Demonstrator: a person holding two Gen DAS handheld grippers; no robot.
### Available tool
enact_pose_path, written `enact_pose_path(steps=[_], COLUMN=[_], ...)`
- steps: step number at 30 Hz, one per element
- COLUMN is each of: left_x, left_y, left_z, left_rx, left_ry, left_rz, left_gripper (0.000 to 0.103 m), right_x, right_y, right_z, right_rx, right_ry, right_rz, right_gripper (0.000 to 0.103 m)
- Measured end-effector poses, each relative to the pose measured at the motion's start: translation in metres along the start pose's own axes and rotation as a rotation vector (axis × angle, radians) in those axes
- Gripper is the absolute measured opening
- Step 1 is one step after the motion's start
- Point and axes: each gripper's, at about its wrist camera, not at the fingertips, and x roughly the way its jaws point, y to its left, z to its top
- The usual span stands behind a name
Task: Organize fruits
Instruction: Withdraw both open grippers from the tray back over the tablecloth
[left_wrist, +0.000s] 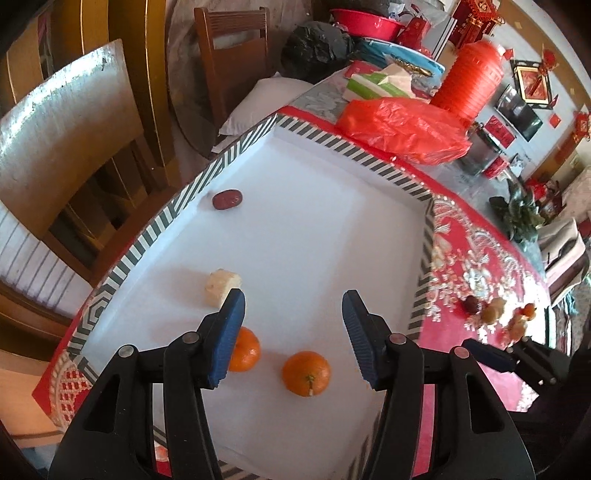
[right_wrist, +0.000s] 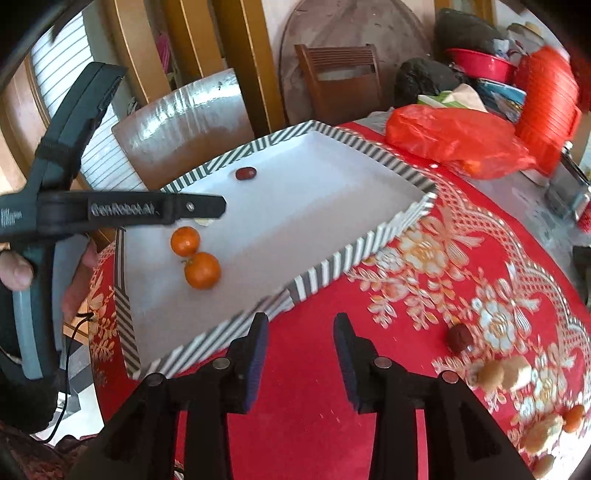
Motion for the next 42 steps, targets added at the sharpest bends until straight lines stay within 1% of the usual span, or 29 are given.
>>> enact_pose_path(steps=[3, 7, 10, 14, 24, 27, 33, 39, 42], left_x=[-0.009, -0.02, -0.026, -0.029, -0.006, -0.001, 0.01, 0.02, 0.026], left_y=[-0.003, -0.004, -0.005, -0.02, -0.075, -0.094, -0.128, -0.152, -0.162], left_z=[0.001, 0.002, 0.002, -0.003, -0.025, -0.033, -0.046, -0.053, -0.055], left_rx=[0.015, 0.031, 0.03, 0.058, 0.152, 0.192, 0.246, 0.269, 0.28], left_ry=[0.0, -0.006, -0.009, -0.017, 0.043, 0.043, 0.049, 0.043, 0.055], left_rz=[-0.016, -0.007, -0.014, -0.008, -0.043, -0.03, -0.027, -0.006, -0.011], left_gripper=[0.055, 0.055, 0.055, 0.055, 0.055, 0.055, 0.055, 0.055, 0.055], right_x=[-0.005, -0.017, -0.026, -0.035, -0.049, -0.055, -0.061, -0.069, -0.072], right_y=[-0.007, -0.02, -0.034, -0.049, -0.082, -0.089, -0.095, -0.1, -0.103], right_z=[-0.009, -0.025, -0.037, -0.052, -0.089, -0.097, -0.108, -0.115, -0.118], right_rx=[0.015, 0.046, 0.079, 0.114, 0.198, 0.216, 0.235, 0.244, 0.245], right_ry=[0.003, -0.013, -0.024, -0.028, -0.022, -0.023, -0.022, -0.032, -0.031], right_rz=[-0.011, -0.025, -0.042, -0.057, -0.104, -0.114, -0.123, -0.135, -0.14], right_gripper=[0.036, 0.037, 0.037, 0.038, 0.038, 0.038, 0.038, 0.039, 0.039])
